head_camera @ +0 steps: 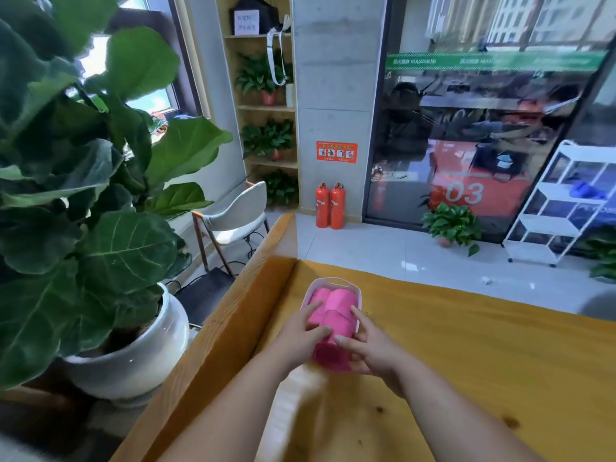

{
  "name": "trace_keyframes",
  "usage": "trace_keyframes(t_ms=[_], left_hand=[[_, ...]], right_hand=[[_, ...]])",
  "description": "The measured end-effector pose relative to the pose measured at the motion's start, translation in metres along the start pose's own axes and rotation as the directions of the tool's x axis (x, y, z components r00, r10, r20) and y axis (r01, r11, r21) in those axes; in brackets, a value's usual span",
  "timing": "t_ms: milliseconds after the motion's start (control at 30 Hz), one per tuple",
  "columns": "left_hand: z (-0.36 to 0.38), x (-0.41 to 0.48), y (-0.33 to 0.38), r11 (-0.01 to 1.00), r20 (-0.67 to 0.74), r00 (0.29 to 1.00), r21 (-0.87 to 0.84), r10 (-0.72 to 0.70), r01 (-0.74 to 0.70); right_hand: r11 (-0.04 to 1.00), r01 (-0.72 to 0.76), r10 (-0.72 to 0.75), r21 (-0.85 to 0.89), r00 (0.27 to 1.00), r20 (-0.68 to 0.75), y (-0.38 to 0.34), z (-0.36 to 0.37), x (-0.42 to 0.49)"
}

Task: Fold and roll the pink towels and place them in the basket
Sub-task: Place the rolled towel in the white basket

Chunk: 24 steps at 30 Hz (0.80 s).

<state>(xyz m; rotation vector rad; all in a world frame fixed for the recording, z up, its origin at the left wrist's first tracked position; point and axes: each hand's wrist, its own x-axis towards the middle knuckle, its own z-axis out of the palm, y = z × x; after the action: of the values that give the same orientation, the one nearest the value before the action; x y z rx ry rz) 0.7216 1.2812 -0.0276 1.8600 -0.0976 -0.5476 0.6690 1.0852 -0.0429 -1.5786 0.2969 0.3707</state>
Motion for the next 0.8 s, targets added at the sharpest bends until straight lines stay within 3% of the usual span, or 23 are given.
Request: trace_keyframes(t_ms=[367,467,567,667,800], left_hand=[[-0.016,0.074,-0.011,1.0,0.034,0.999,0.025,-0.001,0.0],[-0.014,0.086,-0.007,0.982,0.025,0.999,0.183,0.048,-0.052],[-0.012,0.093,-0.013,0.922,0.04,0.999,0.385,0.026,-0.04],[-0.016,0.103,-0.022,0.906,0.056,0.997,0.419,0.048,-0.067],[-0.021,0.118,-0.029,0.887,0.094,0.996,0.46,0.003,-0.046]], right_hand=[[0.996,-0.087,0.083,-0.03,0.99,-0.113,-0.021,0.008,0.078],[0.987,-0.099,0.078,-0.13,0.984,-0.158,-0.018,0.01,0.093],[0.927,-0.143,0.071,-0.348,0.975,-0.211,0.0,0.013,0.107],[0.837,-0.153,0.032,-0.526,0.972,-0.232,0.004,0.015,0.11],[0.78,-0.173,0.051,-0.601,0.975,-0.214,0.004,0.011,0.115]])
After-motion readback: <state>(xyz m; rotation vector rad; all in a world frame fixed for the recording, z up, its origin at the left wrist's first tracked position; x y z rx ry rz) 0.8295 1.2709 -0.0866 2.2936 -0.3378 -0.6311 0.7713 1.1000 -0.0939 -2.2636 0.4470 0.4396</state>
